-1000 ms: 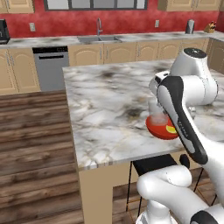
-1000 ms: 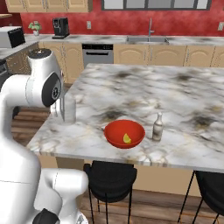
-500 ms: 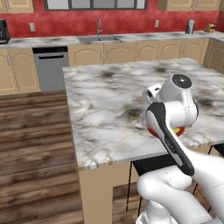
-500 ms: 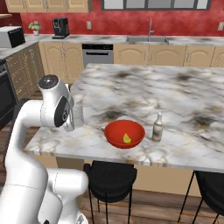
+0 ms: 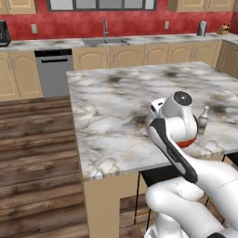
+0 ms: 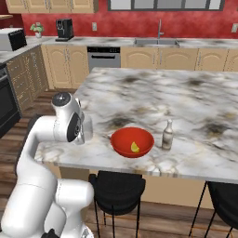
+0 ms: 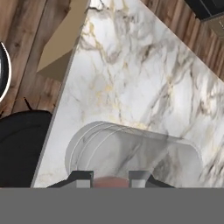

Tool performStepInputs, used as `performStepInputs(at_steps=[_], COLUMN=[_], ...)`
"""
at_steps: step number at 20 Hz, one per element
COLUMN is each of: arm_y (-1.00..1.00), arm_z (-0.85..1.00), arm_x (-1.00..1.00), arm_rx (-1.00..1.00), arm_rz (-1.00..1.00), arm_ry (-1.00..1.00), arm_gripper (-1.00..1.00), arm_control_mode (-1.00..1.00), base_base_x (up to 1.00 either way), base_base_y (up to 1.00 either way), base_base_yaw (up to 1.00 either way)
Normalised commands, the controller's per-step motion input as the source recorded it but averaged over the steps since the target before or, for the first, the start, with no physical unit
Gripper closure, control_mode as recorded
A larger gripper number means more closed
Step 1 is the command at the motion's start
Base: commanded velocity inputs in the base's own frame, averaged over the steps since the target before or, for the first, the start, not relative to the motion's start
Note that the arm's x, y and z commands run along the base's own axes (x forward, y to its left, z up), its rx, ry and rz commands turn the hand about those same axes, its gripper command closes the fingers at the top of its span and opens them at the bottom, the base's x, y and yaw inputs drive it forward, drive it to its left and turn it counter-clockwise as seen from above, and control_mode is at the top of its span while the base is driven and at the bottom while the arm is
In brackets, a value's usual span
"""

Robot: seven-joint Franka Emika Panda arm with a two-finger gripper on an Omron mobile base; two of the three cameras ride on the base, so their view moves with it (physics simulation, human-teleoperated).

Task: There is a bowl on the dining counter. Grab a lemon wedge from the fridge and place it in the bowl. Then get the liquor bottle and glass cup from the cabinet and place them next to the bowl.

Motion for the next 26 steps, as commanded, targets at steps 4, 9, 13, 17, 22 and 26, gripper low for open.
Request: performStepInputs(at_steps=[4,9,13,17,22,26], arm_y=[0.01,0.00,0.00,0.00,0.00,0.00], arm_z=[-0.45,-0.34,-0.27,-0.24,-0.20,-0.19], arm_x=[0.24,0.17,0.15,0.16,0.14,0.09], arm_rx=[0.00,0.00,0.00,0.00,0.00,0.00], arm_rz=[0.00,0.00,0.00,0.00,0.00,0.00], arm_ry=[0.02,0.00,0.00,0.00,0.00,0.00], arm_gripper=[1.00,1.00,1.00,1.00,1.00,1.00], arm_control_mode=[-1.00,-1.00,-1.00,-1.00,-1.00,-1.00], base_base_x=[0.00,0.00,0.00,0.00,0.00,0.00], base_base_y=[0.00,0.00,0.00,0.00,0.00,0.00], base_base_yaw=[0.00,0.00,0.00,0.00,0.00,0.00])
